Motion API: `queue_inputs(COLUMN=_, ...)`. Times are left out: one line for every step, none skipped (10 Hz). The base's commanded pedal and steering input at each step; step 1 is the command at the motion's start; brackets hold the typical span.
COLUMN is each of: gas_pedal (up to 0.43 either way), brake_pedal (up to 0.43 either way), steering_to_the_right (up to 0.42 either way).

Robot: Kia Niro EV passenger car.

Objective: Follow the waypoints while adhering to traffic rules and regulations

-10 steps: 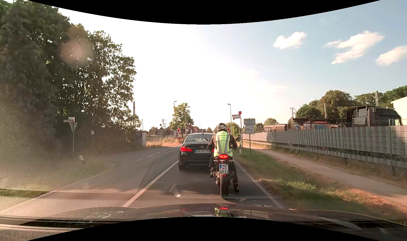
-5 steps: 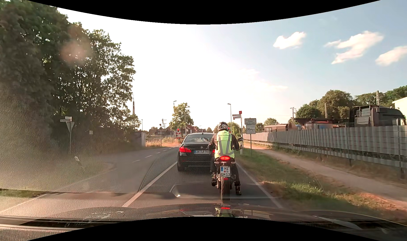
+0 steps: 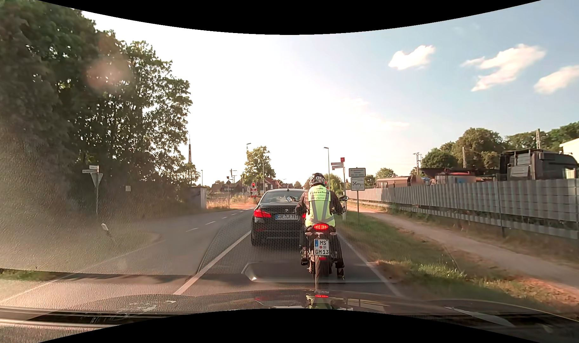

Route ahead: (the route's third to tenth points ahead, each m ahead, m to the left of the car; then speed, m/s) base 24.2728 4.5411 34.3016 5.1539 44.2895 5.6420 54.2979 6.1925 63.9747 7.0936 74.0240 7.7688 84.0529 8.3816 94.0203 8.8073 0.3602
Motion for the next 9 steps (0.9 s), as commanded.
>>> queue_inputs(gas_pedal=0.000, brake_pedal=0.134, steering_to_the_right=-0.001)
queue_inputs(gas_pedal=0.000, brake_pedal=0.134, steering_to_the_right=-0.001)
queue_inputs(gas_pedal=0.000, brake_pedal=0.134, steering_to_the_right=-0.001)
queue_inputs(gas_pedal=0.000, brake_pedal=0.134, steering_to_the_right=-0.001)
queue_inputs(gas_pedal=0.000, brake_pedal=0.134, steering_to_the_right=-0.001)
queue_inputs(gas_pedal=0.000, brake_pedal=0.134, steering_to_the_right=-0.001)
queue_inputs(gas_pedal=0.000, brake_pedal=0.134, steering_to_the_right=-0.001)
queue_inputs(gas_pedal=0.000, brake_pedal=0.134, steering_to_the_right=-0.001)
queue_inputs(gas_pedal=0.000, brake_pedal=0.134, steering_to_the_right=-0.001)
